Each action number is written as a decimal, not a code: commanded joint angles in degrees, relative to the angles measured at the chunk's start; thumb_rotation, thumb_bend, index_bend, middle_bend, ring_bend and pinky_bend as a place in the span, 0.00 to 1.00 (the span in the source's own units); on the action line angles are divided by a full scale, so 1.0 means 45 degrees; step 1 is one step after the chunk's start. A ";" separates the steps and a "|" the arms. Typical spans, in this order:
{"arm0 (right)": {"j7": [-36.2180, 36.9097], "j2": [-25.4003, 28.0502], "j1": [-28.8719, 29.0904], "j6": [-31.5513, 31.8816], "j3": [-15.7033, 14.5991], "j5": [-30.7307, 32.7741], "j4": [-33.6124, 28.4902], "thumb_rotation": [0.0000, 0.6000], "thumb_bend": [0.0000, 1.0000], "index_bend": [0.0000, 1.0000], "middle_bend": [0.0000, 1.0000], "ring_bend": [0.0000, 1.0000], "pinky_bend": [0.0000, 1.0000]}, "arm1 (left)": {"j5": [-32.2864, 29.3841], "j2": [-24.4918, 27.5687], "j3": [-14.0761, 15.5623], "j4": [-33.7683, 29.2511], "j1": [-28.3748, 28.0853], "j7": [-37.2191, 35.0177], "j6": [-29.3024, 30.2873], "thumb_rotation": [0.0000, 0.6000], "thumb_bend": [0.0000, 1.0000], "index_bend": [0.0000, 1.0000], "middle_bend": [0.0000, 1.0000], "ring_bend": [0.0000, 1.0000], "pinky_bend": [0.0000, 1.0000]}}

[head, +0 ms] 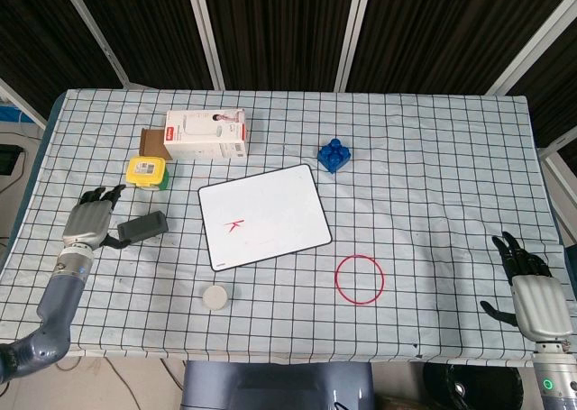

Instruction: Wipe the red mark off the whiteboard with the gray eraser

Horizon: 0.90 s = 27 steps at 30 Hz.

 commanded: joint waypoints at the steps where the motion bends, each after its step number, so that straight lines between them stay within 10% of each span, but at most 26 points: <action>1: -0.0005 0.0002 0.0001 -0.0005 0.0000 0.0005 -0.0001 1.00 0.04 0.00 0.04 0.18 0.21 | -0.0424 -0.0346 0.0252 0.0427 -0.0446 0.0370 -0.0257 1.00 0.12 0.07 0.18 0.03 0.07; 27: 0.0101 0.0060 0.0033 -0.0176 0.0017 0.0188 -0.0042 1.00 0.04 0.00 0.04 0.18 0.21 | 0.0158 -0.1526 0.1211 0.1765 -0.1103 -0.0162 0.0144 1.00 0.17 0.29 0.35 0.09 0.08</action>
